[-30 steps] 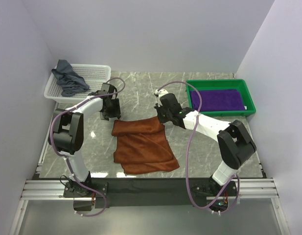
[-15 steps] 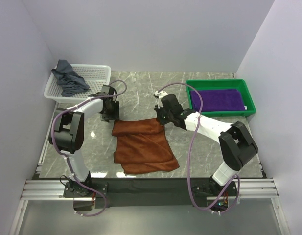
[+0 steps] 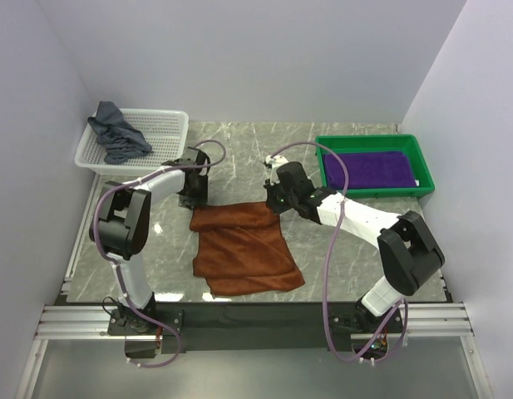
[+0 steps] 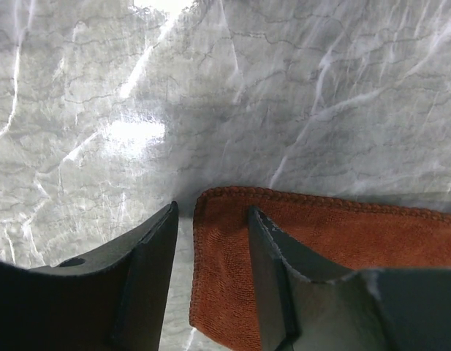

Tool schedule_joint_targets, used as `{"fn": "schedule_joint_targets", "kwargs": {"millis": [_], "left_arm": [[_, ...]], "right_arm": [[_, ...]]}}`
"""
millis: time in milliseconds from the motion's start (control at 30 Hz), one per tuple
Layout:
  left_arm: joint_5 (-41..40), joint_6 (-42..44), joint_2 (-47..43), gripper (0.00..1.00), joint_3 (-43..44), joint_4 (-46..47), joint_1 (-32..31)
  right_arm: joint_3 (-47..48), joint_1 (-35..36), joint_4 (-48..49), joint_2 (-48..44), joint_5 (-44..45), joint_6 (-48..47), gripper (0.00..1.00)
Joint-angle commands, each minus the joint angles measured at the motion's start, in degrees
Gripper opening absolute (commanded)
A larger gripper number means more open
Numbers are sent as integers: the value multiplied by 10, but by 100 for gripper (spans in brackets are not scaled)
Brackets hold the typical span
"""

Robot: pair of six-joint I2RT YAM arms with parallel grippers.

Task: Fold and stack the towels
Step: Flatten out the crumpled towel

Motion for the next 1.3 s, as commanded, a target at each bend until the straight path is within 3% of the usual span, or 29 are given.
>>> {"fn": "schedule_joint_targets", "kwargs": {"millis": [0, 133, 233, 367, 533, 633, 800, 967, 1267], "left_arm": [[-20, -19, 44, 49, 2, -22, -5], [-3, -32, 67, 50, -7, -33, -9], [27, -36, 86, 46, -10, -36, -9], [33, -34, 97, 28, 1, -45, -9], [33, -31, 99, 15, 3, -46, -9], [27, -28, 94, 1, 4, -46, -9], [-14, -23, 51, 1, 40, -67, -9], [-124, -27, -21, 1, 122, -82, -9], [-165, 7, -56, 1, 268, 6, -9]], "right_arm": [[-8, -3, 22, -30, 1, 4, 0], [-15, -3, 26, -34, 0, 7, 0], [-16, -3, 28, -35, 0, 8, 0], [-16, -3, 28, -32, 1, 8, 0], [-12, -3, 25, -30, 5, 5, 0], [-3, -3, 18, -27, 11, 1, 0], [27, -9, -14, -28, 50, -16, 0], [95, -42, -46, -29, 95, -37, 0], [281, -107, -55, 26, 140, -120, 0]]}}
